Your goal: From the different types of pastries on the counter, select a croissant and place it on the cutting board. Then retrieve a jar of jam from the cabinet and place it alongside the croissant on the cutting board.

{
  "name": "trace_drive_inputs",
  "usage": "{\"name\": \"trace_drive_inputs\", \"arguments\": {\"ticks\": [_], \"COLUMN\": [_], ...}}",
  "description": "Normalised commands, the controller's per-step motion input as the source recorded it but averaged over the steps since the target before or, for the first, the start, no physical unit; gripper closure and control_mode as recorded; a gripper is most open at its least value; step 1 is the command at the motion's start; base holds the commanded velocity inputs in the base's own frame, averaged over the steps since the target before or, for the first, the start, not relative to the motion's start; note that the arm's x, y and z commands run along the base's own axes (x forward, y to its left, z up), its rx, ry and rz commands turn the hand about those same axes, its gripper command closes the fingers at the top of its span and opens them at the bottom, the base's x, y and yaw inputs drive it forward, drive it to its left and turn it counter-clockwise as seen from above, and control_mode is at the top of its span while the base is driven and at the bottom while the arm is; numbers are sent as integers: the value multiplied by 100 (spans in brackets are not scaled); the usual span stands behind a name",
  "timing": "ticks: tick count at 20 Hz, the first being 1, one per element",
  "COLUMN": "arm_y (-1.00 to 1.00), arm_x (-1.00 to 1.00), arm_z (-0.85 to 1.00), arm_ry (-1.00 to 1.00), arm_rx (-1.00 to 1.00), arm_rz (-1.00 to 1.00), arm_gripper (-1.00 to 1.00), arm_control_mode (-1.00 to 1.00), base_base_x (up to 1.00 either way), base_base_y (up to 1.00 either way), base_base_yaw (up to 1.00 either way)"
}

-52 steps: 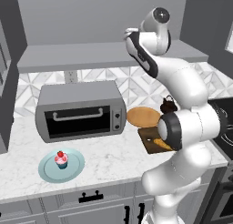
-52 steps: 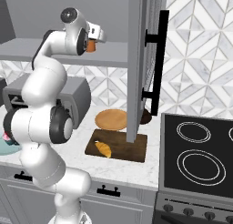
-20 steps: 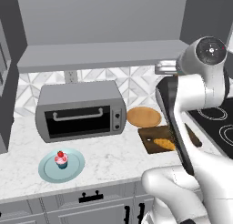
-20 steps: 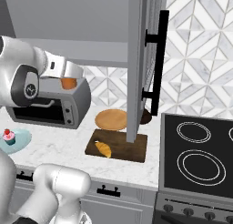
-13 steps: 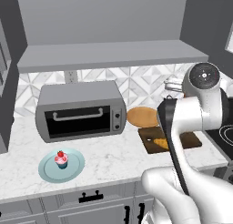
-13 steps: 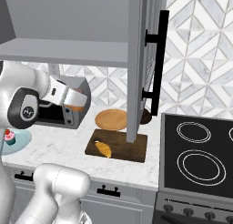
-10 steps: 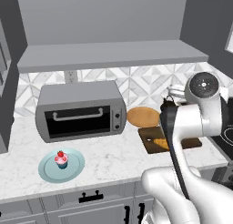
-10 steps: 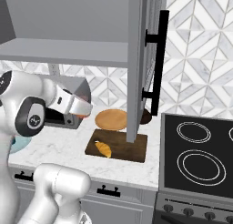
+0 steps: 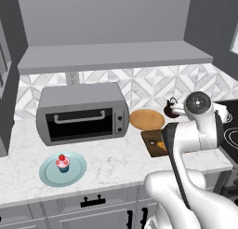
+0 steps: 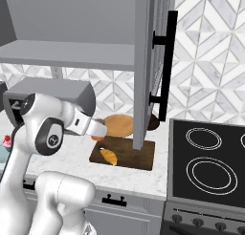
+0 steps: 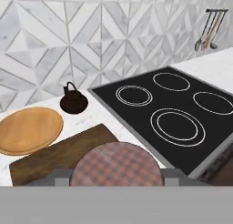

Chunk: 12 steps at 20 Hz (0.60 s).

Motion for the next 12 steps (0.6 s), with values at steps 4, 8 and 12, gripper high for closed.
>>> {"name": "trace_drive_inputs", "arguments": {"ticks": [4, 8, 12], "arm_y": [-14, -34, -58], "arm_x": [58, 31, 32], "arm_z": [-94, -68, -98], "arm_ry": [9, -5, -5], "arm_rx": [0, 1, 3], "arm_rz": [0, 0, 1], "arm_gripper": [100, 100, 100], "arm_control_mode": [-100, -100, -100], "base_base_x": [0, 0, 0], "base_base_y": [0, 0, 0], "base_base_yaw": [0, 0, 0]}}
